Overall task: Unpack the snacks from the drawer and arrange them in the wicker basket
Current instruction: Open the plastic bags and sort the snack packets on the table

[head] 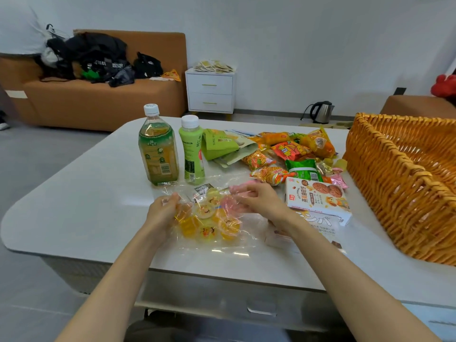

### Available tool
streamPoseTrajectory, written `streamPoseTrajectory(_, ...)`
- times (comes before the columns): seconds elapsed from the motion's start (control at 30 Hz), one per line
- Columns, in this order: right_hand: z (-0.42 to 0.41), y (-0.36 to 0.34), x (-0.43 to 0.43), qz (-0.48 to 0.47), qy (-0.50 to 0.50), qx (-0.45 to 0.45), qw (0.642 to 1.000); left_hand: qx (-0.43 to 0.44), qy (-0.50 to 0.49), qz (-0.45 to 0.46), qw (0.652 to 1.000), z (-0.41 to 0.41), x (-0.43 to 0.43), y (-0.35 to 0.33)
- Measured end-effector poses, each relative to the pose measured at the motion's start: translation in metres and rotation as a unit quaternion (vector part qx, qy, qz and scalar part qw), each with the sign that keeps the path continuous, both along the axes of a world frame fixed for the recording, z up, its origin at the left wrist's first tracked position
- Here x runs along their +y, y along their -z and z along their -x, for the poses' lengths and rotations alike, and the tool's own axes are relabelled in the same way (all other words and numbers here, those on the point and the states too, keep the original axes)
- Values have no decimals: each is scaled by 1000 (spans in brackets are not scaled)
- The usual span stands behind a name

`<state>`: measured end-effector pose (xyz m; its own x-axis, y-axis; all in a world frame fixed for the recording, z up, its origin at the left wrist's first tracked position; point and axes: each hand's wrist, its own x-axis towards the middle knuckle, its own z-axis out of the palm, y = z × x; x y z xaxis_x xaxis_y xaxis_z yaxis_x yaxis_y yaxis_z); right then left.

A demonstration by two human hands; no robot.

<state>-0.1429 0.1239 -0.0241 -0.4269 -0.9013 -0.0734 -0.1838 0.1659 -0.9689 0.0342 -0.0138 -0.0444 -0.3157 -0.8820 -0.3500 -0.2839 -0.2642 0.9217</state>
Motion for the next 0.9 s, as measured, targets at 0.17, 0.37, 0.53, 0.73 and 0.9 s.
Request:
streamPoseTrajectory(0.17, 15, 3, 15, -41, 93, 284, 954, -9, -12, 8, 1000, 0, 3, -1)
streamPoseTrajectory(0.37, 15, 12, 22, -328, 111, 491, 799, -11, -23, 24, 999, 1, 7, -1)
streamPoseTrajectory(0.53, 13, 3, 14, -285, 115, 404, 862, 18, -22, -6, 1000, 4, 13, -7)
streamPoseTrajectory(0.73, 10, -39, 11, 20, 151, 280, 948, 134, 48, -105, 984, 2, 30, -23)
streamPoseTrajectory(0.9, 12, -97, 34, 169, 168, 376, 895, 199, 120, -136, 963, 4, 40, -34)
